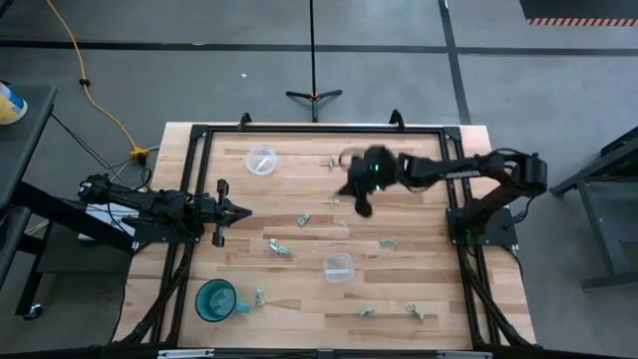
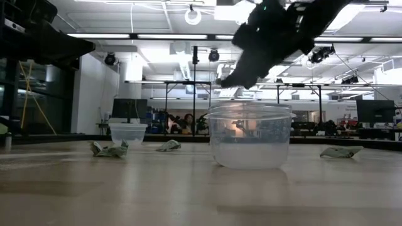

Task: Pick and place Stevia / Truvia into bins
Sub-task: Put the stevia packet into the bottom transparent container

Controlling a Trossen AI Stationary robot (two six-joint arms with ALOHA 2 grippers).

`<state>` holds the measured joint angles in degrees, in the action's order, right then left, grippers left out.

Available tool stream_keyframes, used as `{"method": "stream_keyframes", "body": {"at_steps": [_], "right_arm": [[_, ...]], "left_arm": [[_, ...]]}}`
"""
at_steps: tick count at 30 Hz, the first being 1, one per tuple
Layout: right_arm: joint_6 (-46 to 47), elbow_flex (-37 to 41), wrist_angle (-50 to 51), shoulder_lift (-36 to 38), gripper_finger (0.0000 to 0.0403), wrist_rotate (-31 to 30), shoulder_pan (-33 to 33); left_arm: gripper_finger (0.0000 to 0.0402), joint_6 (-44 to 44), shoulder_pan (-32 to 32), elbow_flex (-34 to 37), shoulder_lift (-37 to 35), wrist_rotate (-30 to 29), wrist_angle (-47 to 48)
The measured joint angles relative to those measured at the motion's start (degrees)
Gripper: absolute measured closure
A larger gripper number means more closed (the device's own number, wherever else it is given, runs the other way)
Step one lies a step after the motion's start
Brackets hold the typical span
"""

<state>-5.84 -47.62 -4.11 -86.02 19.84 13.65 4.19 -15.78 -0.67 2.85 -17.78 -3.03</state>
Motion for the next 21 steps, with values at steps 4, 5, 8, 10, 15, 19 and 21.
{"method": "stream_keyframes", "body": {"at_steps": [4,5,8,10,15,19,21], "right_arm": [[-0.58,0.00,0.74,0.33,0.0402,0.90,-7.44],[-0.56,0.00,1.15,0.33,0.0401,0.77,-9.12],[-0.29,0.00,1.97,0.33,0.0402,0.02,-13.95],[0.36,0.00,2.02,0.33,0.0402,0.02,-16.85],[0.83,0.00,2.48,0.33,0.0402,-3.36,-22.66],[-0.14,0.00,2.90,0.31,0.0397,-10.94,-25.67],[-0.36,0.00,3.18,0.31,0.0390,-12.31,-26.31]], "left_arm": [[0.0353,0.00,0.00,-0.01,0.01,0.00,-0.01],[0.0353,0.00,0.00,0.00,0.00,0.00,-0.01],[0.0353,0.00,-0.01,0.00,0.00,0.00,0.00],[0.0353,0.00,0.00,0.00,0.01,0.00,-0.01],[0.0353,0.00,0.01,0.00,0.00,0.00,-0.17],[0.0353,0.00,-0.01,-0.01,0.00,0.00,-0.15],[0.0353,0.00,-0.01,-0.01,0.00,0.00,-0.15]]}}
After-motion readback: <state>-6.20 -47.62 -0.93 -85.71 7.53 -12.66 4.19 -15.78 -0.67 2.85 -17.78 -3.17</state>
